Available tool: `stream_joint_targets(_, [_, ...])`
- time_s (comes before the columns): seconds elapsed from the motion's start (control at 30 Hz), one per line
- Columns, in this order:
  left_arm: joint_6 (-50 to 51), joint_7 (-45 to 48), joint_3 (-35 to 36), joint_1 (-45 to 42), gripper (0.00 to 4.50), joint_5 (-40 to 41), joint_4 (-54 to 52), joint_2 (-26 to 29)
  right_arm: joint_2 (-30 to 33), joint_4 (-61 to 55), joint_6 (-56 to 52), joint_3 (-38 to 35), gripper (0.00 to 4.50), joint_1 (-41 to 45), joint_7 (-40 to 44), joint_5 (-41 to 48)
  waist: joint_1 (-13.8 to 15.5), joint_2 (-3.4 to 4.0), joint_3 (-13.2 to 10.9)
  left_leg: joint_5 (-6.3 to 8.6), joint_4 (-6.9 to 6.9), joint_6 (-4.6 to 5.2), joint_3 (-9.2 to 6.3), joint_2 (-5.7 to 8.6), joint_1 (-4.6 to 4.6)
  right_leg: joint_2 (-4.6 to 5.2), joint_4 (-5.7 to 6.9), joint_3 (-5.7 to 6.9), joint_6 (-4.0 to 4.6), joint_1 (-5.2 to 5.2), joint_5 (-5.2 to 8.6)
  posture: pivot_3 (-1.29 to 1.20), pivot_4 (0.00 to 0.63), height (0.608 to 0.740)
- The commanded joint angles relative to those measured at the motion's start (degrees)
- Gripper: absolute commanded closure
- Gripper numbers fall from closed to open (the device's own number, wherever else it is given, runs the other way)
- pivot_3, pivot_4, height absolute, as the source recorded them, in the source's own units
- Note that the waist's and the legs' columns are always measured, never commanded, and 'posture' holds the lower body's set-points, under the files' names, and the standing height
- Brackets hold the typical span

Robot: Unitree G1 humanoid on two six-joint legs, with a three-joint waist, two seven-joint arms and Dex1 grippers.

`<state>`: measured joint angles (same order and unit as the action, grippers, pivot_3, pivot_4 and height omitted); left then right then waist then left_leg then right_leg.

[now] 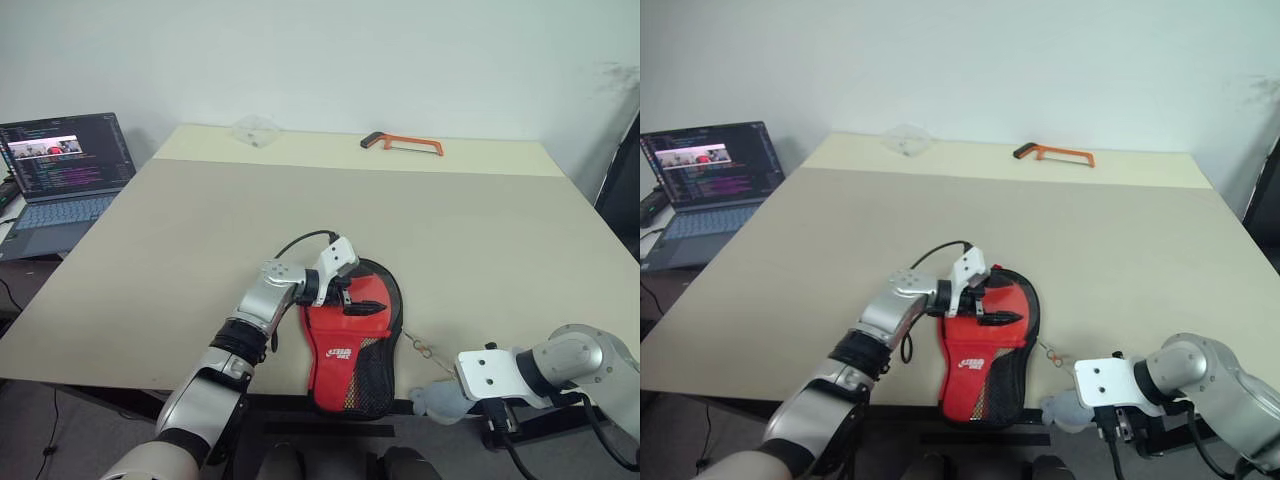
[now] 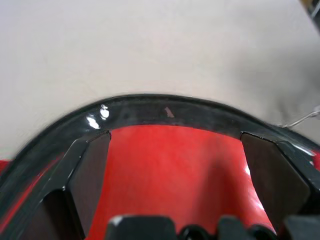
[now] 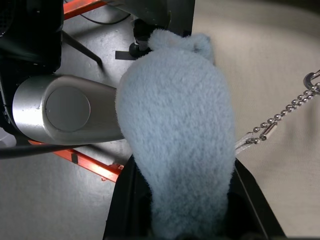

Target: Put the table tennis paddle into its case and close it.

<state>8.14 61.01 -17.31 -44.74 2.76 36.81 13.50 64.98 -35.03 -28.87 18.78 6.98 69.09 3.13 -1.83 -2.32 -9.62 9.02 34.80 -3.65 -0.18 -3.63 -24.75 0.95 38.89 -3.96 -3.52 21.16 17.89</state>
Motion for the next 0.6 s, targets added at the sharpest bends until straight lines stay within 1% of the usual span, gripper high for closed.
stream_joint_targets(0.03, [-4.2,-4.9,-4.0,-0.1,0.00,-7.1,9.3,-0.5,-0.3,0.6,-0.2,2.1,3.81,-0.7,0.9,-1.0,0.0,-0.11,0.2,0.00,0.00,0.00,-0.04,0.00,0.02,-0.01,0.00,0.02,0.01,-0.02,0.00,0.00,0.150,0.740])
stream_joint_targets(0.1, [-5.9,-7.1,-5.3,-0.3,0.00,-9.3,13.5,-1.0,0.1,0.3,-0.2,2.0,3.81,-0.7,1.4,-0.9,0.0,-0.17,0.5,0.00,0.00,0.00,-0.03,0.02,0.12,0.01,-0.03,0.02,0.08,0.00,0.05,0.00,0.150,0.740])
stream_joint_targets(0.13, [-6.0,-8.2,-5.4,-0.5,0.00,-10.0,15.1,-1.3,0.4,0.1,-0.1,1.8,3.81,-0.8,1.7,-0.6,0.1,-0.23,0.7,0.01,0.00,-0.01,-0.03,0.02,0.22,0.03,-0.06,0.02,0.31,-0.01,0.18,0.00,0.150,0.740])
stream_joint_targets(0.2, [-6.0,-9.7,-5.5,-0.9,0.00,-10.8,17.5,-1.8,1.3,-0.6,0.5,1.2,3.81,-1.2,2.7,0.1,0.1,-0.27,0.9,0.01,0.00,-0.02,-0.01,0.05,0.34,0.08,-0.07,0.01,0.36,-0.10,0.21,0.00,0.150,0.740])
stream_joint_targets(0.37, [-6.6,-10.4,-5.5,-1.5,0.00,-11.5,20.0,-2.2,3.6,-2.5,3.3,0.9,3.81,-2.9,5.1,1.4,0.5,-0.07,1.4,0.03,-0.02,-0.03,0.01,0.12,0.54,0.19,-0.19,0.03,0.34,-0.35,0.22,0.00,0.150,0.740])
stream_joint_targets(0.5, [-6.4,-10.3,-5.5,-1.7,0.00,-11.4,20.8,-2.7,4.6,-4.3,7.0,4.1,3.81,-5.3,6.3,-0.4,1.0,0.05,1.4,0.15,-0.10,-0.10,0.02,0.14,0.54,0.21,-0.36,0.04,0.32,-0.43,0.33,0.00,0.150,0.740])
stream_joint_targets(0.6, [-6.1,-9.8,-5.7,-1.2,0.00,-11.5,20.0,-2.6,3.8,-5.1,8.4,6.3,3.81,-6.6,6.5,-1.9,1.6,0.05,1.5,0.41,-0.08,-0.10,0.01,0.16,0.60,0.20,-0.39,0.08,0.26,-0.58,0.55,0.00,0.150,0.740])
